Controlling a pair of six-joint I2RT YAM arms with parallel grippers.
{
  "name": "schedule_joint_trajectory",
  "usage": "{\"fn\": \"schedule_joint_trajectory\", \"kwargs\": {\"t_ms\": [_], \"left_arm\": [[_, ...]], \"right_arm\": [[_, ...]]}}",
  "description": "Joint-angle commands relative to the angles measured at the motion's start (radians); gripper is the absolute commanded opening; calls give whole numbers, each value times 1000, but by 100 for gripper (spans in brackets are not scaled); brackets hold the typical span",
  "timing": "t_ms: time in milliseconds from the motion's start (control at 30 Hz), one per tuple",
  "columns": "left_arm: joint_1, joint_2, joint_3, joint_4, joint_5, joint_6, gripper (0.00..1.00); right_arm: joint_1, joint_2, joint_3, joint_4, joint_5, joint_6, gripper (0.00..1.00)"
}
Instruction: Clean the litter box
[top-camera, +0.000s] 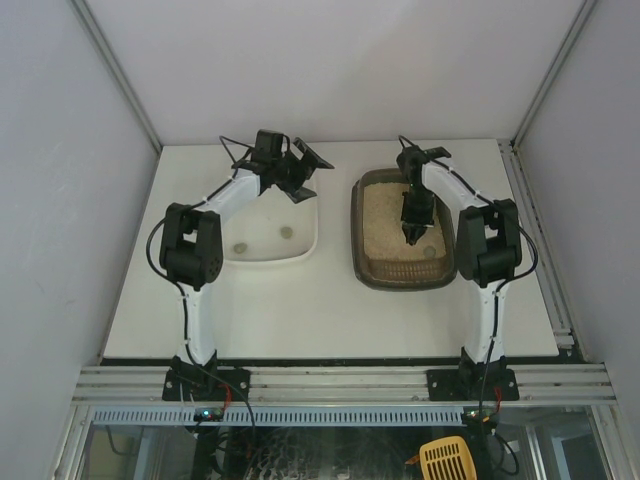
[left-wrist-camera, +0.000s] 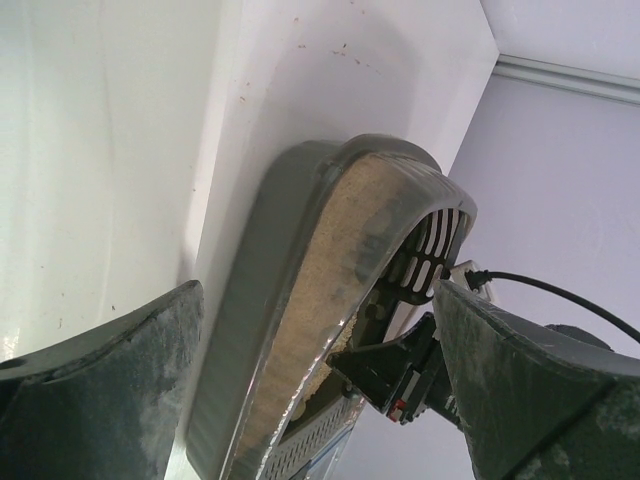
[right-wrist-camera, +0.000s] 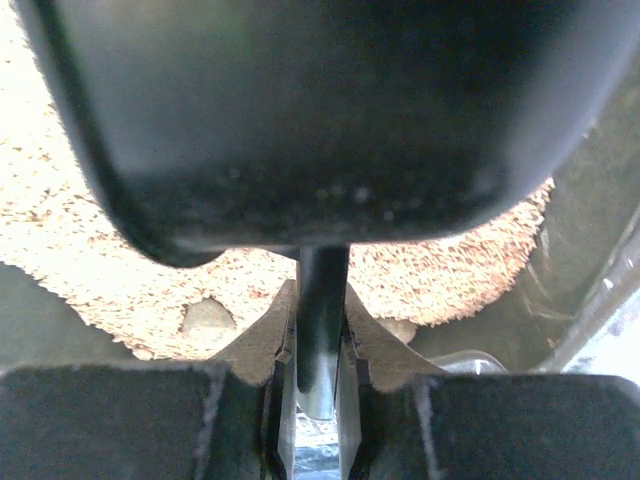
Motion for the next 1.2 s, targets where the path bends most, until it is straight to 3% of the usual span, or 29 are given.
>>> {"fn": "schedule_joint_trajectory", "kwargs": {"t_ms": [0, 333, 567, 833, 1167], "left_arm": [[5, -32, 33, 12, 4, 21, 100], [4, -15, 36, 14, 26, 22, 99], [5, -8, 36, 20, 37, 18, 98], [5, -7, 35, 22, 42, 21, 98], [4, 2, 36, 23, 44, 20, 97]], "right_arm": [[-16, 42, 1, 121, -133, -13, 0], [-71, 43, -75, 268, -520, -3, 0], [-104, 22, -101, 312, -557, -1, 0], [-136, -31, -259, 508, -732, 57, 0], [-116, -141, -432, 639, -785, 100, 0]]}}
